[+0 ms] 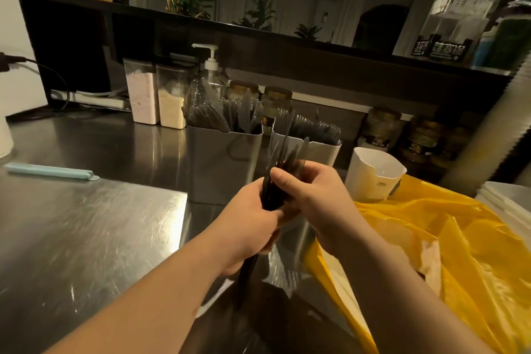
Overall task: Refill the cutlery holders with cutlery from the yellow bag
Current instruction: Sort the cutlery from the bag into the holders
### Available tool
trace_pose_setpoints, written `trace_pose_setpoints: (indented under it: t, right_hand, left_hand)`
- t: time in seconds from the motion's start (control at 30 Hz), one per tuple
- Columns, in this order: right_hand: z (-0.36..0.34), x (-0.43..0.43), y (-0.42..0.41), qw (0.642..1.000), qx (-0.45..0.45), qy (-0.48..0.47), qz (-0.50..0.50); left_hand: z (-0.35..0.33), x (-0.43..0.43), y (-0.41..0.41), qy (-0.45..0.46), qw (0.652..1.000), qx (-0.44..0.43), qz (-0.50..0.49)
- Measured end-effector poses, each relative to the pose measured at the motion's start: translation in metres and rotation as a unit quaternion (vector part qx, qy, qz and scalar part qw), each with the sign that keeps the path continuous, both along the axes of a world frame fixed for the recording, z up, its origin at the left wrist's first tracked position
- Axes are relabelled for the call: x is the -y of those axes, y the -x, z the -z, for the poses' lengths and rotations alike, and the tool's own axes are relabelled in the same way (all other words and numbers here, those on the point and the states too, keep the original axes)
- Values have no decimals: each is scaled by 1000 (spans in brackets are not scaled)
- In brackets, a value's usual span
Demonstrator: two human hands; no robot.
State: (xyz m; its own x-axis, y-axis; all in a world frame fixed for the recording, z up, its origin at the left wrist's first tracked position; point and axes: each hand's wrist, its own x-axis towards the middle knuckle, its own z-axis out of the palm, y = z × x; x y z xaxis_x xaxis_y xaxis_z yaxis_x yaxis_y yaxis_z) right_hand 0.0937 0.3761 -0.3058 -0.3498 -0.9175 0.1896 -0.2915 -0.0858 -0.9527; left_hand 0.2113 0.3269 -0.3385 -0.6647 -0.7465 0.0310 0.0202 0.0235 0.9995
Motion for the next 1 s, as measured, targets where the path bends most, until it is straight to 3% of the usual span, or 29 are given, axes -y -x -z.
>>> trace_pose_setpoints:
  t: [0.13,0.33,0.57,0.8,1.0]
  right_hand:
    - [8,-2,10,999,19,-35,-9]
    - [11,-8,21,993,117,-29,-15]
    - [10,-7,19,992,126,-6,10]
    - [9,-6,19,989,128,27,64]
    - [10,-5,22,983,162,45,73]
  left_hand:
    - [1,-3,2,-4,1000,2,16]
    - [1,-5,-1,-30,998,-14,50]
    - [1,0,-4,-121,987,-67,85]
    - [7,12,-7,-178,978,-63,84]
    - [6,13,-7,-182,978,-59,78]
